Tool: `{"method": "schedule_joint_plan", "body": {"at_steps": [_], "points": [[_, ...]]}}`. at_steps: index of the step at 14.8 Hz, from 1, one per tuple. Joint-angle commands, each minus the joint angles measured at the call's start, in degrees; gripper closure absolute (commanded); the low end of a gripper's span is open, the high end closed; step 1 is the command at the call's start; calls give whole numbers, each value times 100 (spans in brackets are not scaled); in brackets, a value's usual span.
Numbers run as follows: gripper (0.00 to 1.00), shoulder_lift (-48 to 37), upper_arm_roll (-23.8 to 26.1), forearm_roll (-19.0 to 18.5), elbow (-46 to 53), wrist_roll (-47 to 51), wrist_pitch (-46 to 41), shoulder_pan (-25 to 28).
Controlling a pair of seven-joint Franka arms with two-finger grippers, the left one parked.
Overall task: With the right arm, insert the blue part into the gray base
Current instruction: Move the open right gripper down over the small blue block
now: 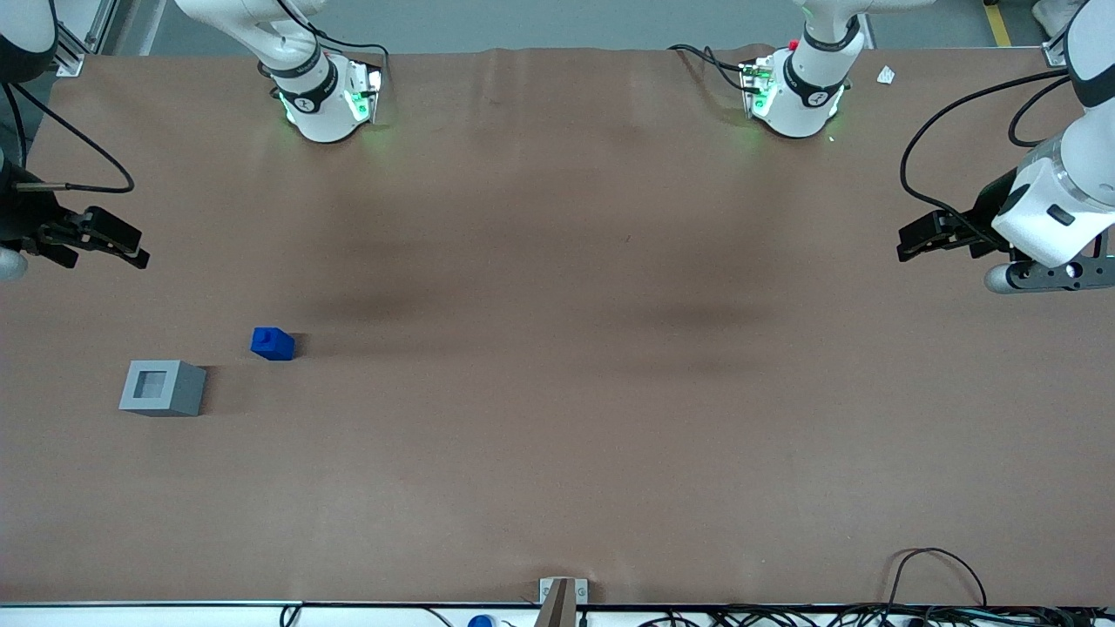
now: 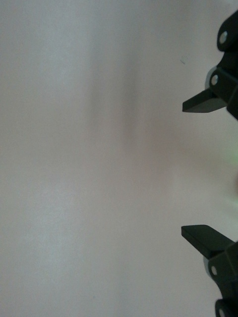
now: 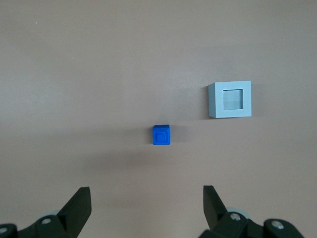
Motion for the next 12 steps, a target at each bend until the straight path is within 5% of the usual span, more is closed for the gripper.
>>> {"method": "schedule_joint_plan", "body": {"at_steps": [1, 12], "points": [[0, -6, -9, -19, 15, 22, -60, 11], [0, 662, -18, -10, -238, 5, 395, -24]]}}
